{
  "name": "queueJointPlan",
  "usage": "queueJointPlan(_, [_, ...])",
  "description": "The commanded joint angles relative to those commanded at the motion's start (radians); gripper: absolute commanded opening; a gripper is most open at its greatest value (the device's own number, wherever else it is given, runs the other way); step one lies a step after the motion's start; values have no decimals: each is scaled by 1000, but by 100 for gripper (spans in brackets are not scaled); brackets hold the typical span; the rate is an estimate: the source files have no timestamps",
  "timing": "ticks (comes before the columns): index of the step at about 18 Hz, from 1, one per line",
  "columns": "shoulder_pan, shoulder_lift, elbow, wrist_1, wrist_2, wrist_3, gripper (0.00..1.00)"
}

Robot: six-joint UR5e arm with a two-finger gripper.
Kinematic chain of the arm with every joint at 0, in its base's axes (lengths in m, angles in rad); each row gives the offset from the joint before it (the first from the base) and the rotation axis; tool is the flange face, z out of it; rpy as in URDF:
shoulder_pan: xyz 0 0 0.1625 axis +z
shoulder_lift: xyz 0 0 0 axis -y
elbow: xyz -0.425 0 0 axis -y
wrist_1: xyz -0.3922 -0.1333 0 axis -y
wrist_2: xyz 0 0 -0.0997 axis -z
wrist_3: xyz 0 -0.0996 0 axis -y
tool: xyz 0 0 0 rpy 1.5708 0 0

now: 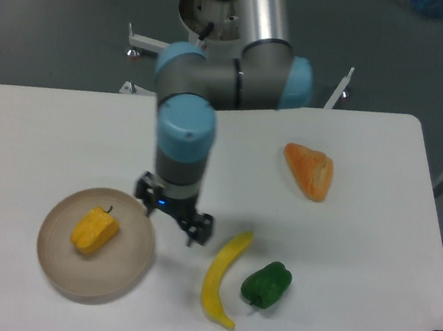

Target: Pick up the yellow pepper from the plate

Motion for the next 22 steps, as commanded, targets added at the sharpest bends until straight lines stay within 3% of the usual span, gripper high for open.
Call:
queueJointPlan(6, [-57, -9, -78, 118, 5, -60, 100])
queueJointPlan(12, [-89, -21, -91, 158, 11, -45, 100])
queueJointPlan(22, [-106, -44, -91, 166, 14, 12, 100])
